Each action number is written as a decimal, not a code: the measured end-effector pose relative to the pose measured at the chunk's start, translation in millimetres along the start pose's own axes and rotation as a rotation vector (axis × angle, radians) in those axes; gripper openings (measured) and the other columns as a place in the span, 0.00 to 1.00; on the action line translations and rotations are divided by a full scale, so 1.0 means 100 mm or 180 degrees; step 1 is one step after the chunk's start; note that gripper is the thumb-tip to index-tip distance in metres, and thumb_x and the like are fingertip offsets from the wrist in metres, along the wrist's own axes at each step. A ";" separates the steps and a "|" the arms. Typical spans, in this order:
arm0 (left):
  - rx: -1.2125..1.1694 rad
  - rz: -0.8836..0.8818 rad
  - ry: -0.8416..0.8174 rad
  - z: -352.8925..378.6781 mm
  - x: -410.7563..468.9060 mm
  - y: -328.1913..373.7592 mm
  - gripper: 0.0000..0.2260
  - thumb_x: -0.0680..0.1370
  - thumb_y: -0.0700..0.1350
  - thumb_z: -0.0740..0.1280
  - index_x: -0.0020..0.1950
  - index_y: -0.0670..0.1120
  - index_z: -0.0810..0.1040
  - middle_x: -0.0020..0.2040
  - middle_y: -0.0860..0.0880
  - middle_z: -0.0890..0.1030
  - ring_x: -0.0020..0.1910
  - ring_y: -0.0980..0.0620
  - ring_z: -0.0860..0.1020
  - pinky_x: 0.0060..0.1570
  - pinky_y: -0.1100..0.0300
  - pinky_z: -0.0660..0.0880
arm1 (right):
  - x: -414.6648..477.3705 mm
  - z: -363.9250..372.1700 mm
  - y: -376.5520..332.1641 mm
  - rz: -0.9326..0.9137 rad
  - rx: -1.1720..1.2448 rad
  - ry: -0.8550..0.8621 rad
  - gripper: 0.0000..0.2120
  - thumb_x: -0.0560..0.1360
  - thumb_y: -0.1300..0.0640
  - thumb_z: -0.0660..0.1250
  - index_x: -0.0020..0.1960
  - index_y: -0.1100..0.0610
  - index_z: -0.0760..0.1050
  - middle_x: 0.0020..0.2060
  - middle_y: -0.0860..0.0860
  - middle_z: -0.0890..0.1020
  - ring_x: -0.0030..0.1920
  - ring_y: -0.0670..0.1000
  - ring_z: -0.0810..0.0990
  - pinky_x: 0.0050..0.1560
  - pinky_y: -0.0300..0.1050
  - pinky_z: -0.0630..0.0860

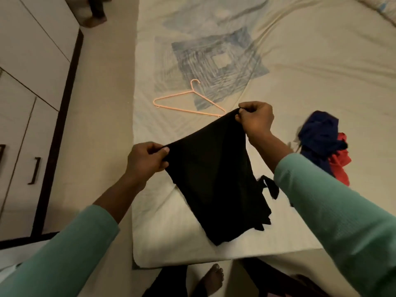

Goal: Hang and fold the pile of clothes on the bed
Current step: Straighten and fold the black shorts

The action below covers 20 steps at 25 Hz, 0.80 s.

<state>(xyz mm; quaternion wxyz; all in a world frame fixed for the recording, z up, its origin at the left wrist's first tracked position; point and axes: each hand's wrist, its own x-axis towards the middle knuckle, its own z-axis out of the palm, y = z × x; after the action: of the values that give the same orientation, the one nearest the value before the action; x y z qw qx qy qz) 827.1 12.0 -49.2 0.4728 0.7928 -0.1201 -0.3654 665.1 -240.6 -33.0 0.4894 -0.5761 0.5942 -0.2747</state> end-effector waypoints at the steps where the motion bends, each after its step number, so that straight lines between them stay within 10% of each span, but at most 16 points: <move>1: -0.0066 -0.0085 0.0129 0.00 0.32 -0.10 0.03 0.80 0.43 0.74 0.49 0.44 0.84 0.44 0.42 0.86 0.35 0.49 0.85 0.43 0.52 0.84 | 0.22 0.29 0.03 0.0082 -0.0031 -0.0050 0.10 0.73 0.67 0.72 0.46 0.52 0.86 0.40 0.49 0.86 0.42 0.49 0.87 0.54 0.48 0.85; 7: -0.0174 -0.0388 0.0847 0.03 2.01 -0.87 0.02 0.81 0.42 0.72 0.49 0.45 0.83 0.42 0.46 0.84 0.34 0.52 0.82 0.44 0.54 0.83 | 1.23 1.96 0.30 0.0569 -0.0131 -0.0920 0.04 0.77 0.61 0.70 0.43 0.58 0.80 0.38 0.54 0.80 0.38 0.51 0.79 0.44 0.48 0.78; 13: -0.0399 -0.0764 0.1134 0.15 2.64 -1.51 0.02 0.81 0.42 0.71 0.51 0.48 0.83 0.45 0.48 0.84 0.40 0.52 0.82 0.58 0.45 0.82 | 1.56 2.33 0.83 0.0583 -0.0254 -0.1400 0.17 0.81 0.62 0.67 0.69 0.55 0.76 0.57 0.54 0.81 0.54 0.52 0.82 0.60 0.49 0.81; 17: 0.0772 0.0213 0.1851 0.41 2.20 -1.60 0.15 0.79 0.44 0.71 0.65 0.49 0.78 0.64 0.47 0.76 0.55 0.51 0.79 0.61 0.57 0.75 | 1.27 1.72 1.30 0.0483 -0.0279 -0.0688 0.12 0.82 0.58 0.66 0.64 0.51 0.80 0.56 0.49 0.83 0.54 0.47 0.83 0.61 0.47 0.82; 20: 0.1122 0.1188 0.1085 0.83 1.54 -1.61 0.11 0.80 0.40 0.70 0.62 0.47 0.80 0.62 0.47 0.77 0.59 0.49 0.78 0.61 0.56 0.75 | 0.85 0.99 1.79 0.0542 -0.0496 -0.0168 0.07 0.81 0.57 0.68 0.55 0.49 0.84 0.51 0.45 0.85 0.52 0.46 0.84 0.62 0.50 0.81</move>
<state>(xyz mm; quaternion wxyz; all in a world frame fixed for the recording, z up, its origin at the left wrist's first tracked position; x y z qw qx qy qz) 852.6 -41.3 -279.3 0.4002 0.8767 -0.2441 -0.1076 691.7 -264.5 -252.0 0.4802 -0.5669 0.6474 -0.1698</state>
